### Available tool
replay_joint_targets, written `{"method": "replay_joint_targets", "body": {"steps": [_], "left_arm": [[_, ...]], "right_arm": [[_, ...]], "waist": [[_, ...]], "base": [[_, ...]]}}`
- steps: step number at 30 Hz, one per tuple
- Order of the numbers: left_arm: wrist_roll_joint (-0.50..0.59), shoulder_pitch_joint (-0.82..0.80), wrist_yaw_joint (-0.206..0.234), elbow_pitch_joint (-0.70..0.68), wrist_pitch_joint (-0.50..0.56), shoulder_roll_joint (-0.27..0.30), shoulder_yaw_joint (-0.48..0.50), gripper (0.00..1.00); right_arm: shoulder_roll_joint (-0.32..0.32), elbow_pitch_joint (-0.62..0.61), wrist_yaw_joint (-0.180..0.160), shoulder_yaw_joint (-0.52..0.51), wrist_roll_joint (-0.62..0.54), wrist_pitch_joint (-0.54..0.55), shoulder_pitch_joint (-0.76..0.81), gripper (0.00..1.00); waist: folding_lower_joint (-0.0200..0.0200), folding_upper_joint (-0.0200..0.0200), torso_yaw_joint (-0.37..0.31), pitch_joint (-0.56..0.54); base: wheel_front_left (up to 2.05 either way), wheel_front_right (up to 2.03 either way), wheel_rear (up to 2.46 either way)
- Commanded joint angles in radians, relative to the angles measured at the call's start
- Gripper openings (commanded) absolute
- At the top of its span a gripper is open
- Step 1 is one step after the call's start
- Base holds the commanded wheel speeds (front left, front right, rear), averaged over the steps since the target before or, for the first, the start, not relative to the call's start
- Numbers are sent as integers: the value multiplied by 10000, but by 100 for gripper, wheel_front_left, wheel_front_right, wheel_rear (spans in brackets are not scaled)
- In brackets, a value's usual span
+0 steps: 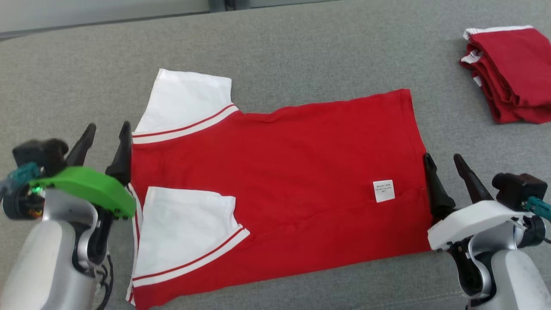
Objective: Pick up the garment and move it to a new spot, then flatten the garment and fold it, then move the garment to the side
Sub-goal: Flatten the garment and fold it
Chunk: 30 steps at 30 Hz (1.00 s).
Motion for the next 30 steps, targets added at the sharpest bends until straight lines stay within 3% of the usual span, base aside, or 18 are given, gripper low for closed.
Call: {"method": "replay_joint_targets", "body": {"steps": [1,12,16,25,30], "left_arm": [[99,-510,-68,267,167,61,-123,100],[722,-4204,-212,3541,738,-359,-871,100],[844,-4964,-281,4429,565,-423,-956,100],[1195,-6167,16,6100,479,-219,-1076,100],[1208,-6453,-196,6756,655,-224,-1278,100]], "right_arm": [[-80,-35,0,116,-64,-40,-242,100],[-497,153,0,1298,67,-128,-1739,100],[-577,188,2,1457,103,-179,-1948,100],[-736,124,2,1617,209,-275,-2230,100],[-800,18,2,1547,224,-269,-2231,100]], "waist": [[0,0,-303,614],[0,0,-682,1805],[0,0,-800,2045],[0,0,-1081,2455],[0,0,-1135,2474]], "base": [[0,0,0],[0,0,0],[0,0,0],[0,0,0],[0,0,0]]}}
